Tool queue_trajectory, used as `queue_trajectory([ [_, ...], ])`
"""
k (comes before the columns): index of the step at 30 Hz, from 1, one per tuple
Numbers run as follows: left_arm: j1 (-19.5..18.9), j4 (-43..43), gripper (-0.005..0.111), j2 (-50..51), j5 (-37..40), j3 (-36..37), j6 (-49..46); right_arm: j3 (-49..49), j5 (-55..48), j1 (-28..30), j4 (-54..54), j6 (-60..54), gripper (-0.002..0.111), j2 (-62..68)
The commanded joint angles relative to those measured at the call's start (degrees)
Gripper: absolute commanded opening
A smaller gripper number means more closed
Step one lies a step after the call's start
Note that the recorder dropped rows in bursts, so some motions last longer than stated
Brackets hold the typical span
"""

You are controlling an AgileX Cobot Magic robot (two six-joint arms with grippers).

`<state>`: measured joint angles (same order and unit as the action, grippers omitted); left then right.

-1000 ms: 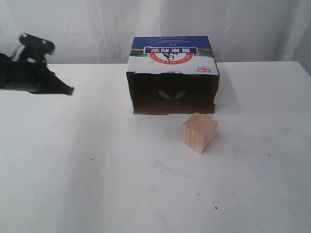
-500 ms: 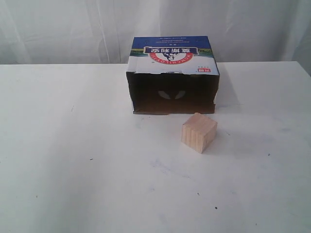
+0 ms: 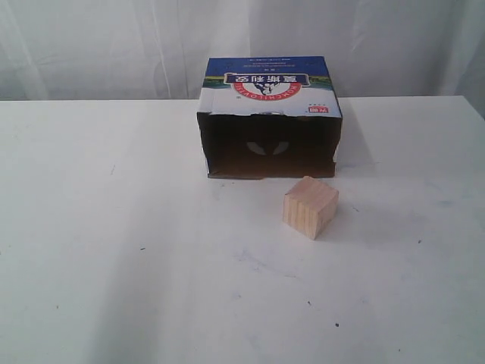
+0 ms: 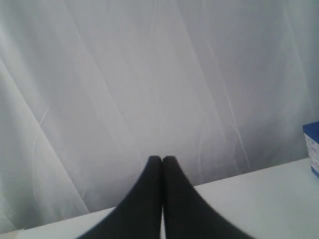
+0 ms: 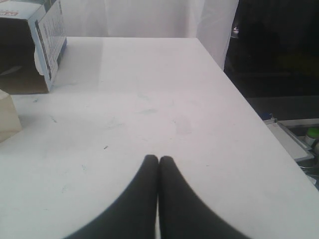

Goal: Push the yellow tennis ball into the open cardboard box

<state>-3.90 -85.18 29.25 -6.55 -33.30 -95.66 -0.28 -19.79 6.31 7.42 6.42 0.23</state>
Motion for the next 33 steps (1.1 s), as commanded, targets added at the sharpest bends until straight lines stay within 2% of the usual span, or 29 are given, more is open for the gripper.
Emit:
queue_trajectory([
  [1, -0.1, 56.6, 0.000, -2.6, 8.7, 0.1, 62.7, 0.3, 0.1, -0.1, -0.1, -0.1, 0.000, -0.2],
  [2, -0.1, 66.5, 0.000, -2.6, 13.4, 0.1, 75.3, 0.3, 0.1, -0.1, -0.1, -0.1, 0.000, -0.2],
  [3, -0.1, 69.3, 0.000, -2.6, 15.5, 0.4, 78.4, 0.3, 0.1, -0.1, -0.1, -0.1, 0.000, -0.2],
  [20, -0.1, 70.5, 0.000, -2.5, 15.6, 1.5, 78.9, 0.3, 0.1, -0.1, -0.1, -0.1, 0.000, -0.2],
  [25, -0.1, 70.9, 0.000, -3.4, 24.4, 3.3, 79.9, 0.3, 0.1, -0.1, -0.1, -0.1, 0.000, -0.2],
  [29, -0.9, 76.1, 0.000, -6.9, 22.1, 13.1, 89.9, 0.3, 0.1, -0.1, -0.1, -0.1, 0.000, -0.2],
  [33, -1.3, 76.5, 0.000, -13.6, 6.1, 28.5, 94.9, 0.3, 0.1, -0.1, -0.1, -0.1, 0.000, -0.2],
])
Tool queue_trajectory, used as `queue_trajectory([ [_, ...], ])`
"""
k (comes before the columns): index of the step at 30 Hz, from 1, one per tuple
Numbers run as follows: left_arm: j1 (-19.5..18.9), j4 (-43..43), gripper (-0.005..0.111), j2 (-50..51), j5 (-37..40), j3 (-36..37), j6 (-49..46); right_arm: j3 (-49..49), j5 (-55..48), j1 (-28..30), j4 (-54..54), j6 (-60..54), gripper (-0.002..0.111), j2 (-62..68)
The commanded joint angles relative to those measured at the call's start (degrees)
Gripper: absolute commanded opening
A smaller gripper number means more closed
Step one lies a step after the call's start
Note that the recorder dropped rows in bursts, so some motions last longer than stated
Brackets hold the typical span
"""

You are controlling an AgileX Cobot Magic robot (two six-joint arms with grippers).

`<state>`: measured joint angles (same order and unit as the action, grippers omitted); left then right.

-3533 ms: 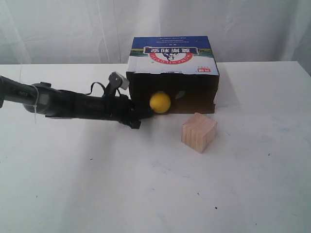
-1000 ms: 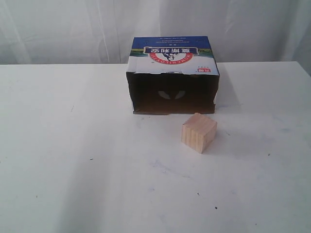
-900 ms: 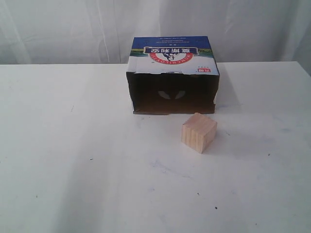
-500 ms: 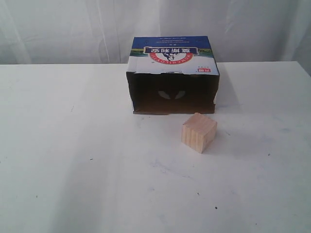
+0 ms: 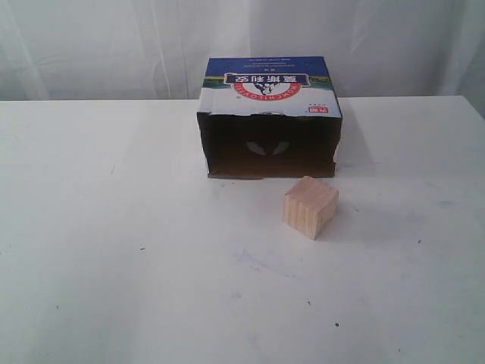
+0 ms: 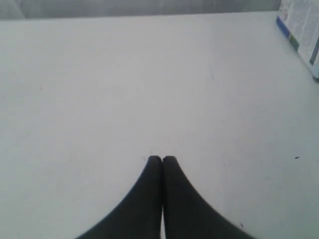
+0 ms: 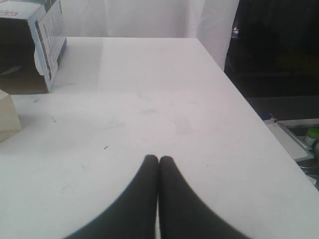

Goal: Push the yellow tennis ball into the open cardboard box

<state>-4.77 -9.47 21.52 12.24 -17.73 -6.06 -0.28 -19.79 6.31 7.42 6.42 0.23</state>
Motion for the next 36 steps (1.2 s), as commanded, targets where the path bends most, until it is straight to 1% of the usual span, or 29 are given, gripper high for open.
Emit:
queue_trajectory([
  [1, -0.4, 1.1, 0.000, -7.4, -16.7, 15.3, 5.3, 0.3, 0.1, -0.1, -0.1, -0.1, 0.000, -0.2],
  [2, -0.4, 1.1, 0.000, -9.0, -19.2, 17.7, 5.3, 0.3, 0.1, -0.1, -0.1, -0.1, 0.000, -0.2],
  [3, -0.4, 1.1, 0.000, -11.3, -21.2, 17.7, 5.7, 0.3, 0.1, -0.1, -0.1, -0.1, 0.000, -0.2],
  [5, -0.4, 1.1, 0.000, -14.8, -11.8, 17.7, 6.1, 0.3, 0.1, -0.1, -0.1, -0.1, 0.000, -0.2],
  [7, -0.4, 1.1, 0.000, -17.7, -6.6, 17.7, 7.2, 0.3, 0.1, -0.1, -0.1, -0.1, 0.000, -0.2],
  [9, -0.4, 1.1, 0.000, -21.1, 3.2, 17.7, 8.3, 0.3, 0.1, -0.1, -0.1, -0.1, 0.000, -0.2],
  [10, -0.4, 1.4, 0.000, -21.5, 6.6, 17.7, 8.3, 0.3, 0.1, -0.1, -0.1, -0.1, 0.000, -0.2],
  [11, -0.4, 1.4, 0.000, -21.5, 8.2, 17.7, 8.3, 0.3, 0.1, -0.1, -0.1, -0.1, 0.000, -0.2],
  [14, -0.4, 1.3, 0.000, -21.5, 8.4, 17.7, 8.4, 0.3, 0.1, -0.1, -0.1, -0.1, 0.000, -0.2],
  [17, -0.2, 1.1, 0.000, -21.5, 8.4, 17.7, 13.7, 0.3, 0.1, -0.1, -0.1, -0.1, 0.000, -0.2],
  [19, -0.2, 1.1, 0.000, -21.5, 8.5, 17.7, 15.5, 0.3, 0.1, -0.1, -0.1, -0.1, 0.000, -0.2],
  [22, -0.2, 1.5, 0.000, -21.5, 9.2, 17.7, 13.1, 0.3, 0.1, -0.1, -0.1, -0.1, 0.000, -0.2],
  [24, -0.2, 0.7, 0.000, -21.5, 9.7, 17.7, 7.1, 0.3, 0.1, -0.1, -0.1, -0.1, 0.000, -0.2],
  [26, -0.2, -2.4, 0.000, -21.5, 9.7, 17.7, 3.1, 0.3, 0.1, -0.1, -0.1, -0.1, 0.000, -0.2],
  [36, -0.2, -2.5, 0.000, -21.5, 9.6, 17.7, 2.8, 0.3, 0.1, -0.1, -0.1, -0.1, 0.000, -0.2],
])
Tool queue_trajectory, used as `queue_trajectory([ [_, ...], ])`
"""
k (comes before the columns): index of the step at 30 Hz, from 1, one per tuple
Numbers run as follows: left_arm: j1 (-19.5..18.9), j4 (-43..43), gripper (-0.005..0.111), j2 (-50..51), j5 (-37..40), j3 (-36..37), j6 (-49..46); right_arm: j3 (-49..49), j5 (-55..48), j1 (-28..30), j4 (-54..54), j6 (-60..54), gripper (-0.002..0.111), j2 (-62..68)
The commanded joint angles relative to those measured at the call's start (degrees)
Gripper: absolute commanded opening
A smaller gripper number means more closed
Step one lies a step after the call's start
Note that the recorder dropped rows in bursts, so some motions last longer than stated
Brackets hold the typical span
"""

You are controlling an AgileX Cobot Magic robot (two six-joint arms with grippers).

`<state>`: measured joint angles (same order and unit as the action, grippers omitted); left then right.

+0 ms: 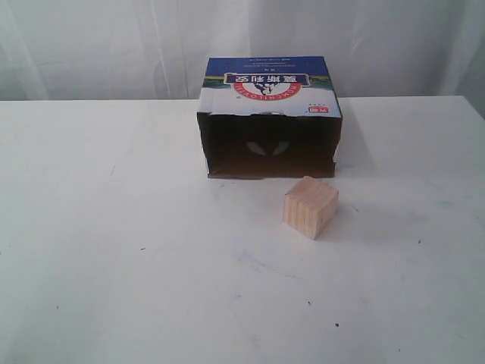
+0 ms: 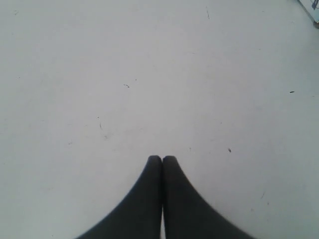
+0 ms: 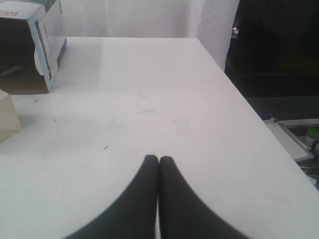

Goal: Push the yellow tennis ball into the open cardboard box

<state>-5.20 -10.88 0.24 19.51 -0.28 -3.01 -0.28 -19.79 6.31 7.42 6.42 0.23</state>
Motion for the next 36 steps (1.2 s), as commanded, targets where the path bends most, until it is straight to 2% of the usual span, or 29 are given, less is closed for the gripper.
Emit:
queue_trajectory([
  [1, 0.2, -1.0, 0.000, 0.0, 3.6, 0.2, 3.0, 0.3, 0.1, -0.1, -0.1, -0.1, 0.000, -0.2],
  [36, 0.2, -1.6, 0.000, 0.5, 4.1, 0.1, 3.0, 0.3, -0.2, -0.8, -0.1, -0.1, 0.000, -0.2],
])
